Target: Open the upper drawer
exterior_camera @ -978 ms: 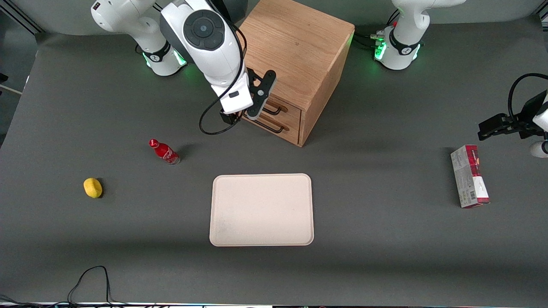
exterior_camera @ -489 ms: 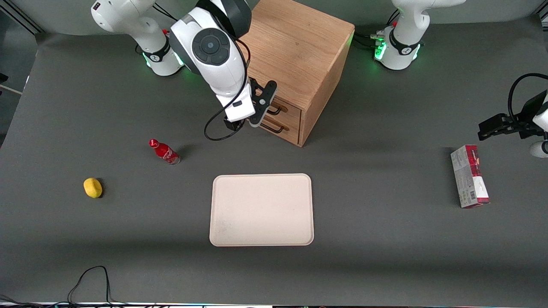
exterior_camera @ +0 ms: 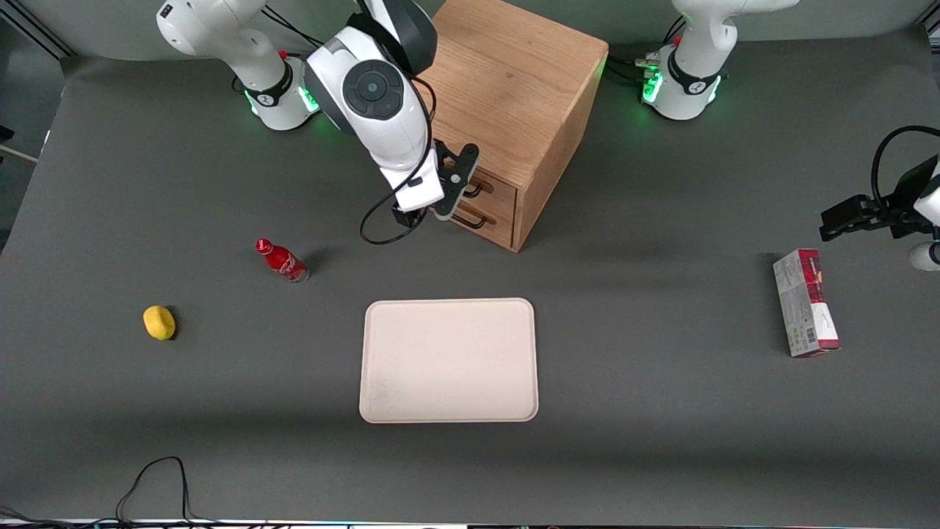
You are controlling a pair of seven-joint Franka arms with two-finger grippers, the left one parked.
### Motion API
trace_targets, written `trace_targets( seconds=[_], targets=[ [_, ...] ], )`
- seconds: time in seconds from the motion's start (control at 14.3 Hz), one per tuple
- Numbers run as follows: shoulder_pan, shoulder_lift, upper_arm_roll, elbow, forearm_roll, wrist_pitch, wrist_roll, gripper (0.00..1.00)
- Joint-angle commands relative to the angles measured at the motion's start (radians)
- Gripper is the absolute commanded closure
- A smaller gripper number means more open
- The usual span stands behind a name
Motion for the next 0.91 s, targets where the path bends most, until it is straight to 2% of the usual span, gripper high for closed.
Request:
trace_targets(
  seconds=[0.0, 0.42, 0.84],
  targets=[
    [0.009, -0.029, -0.008, -0.061, 0.019, 0.05, -0.032, 0.0],
    [0.001, -0.013, -0.009, -0.087, 0.012, 0.111, -0.037, 0.0],
    [-0.014, -0.01, -0.011, -0.079, 0.012, 0.11, -0.035, 0.0]
  ],
)
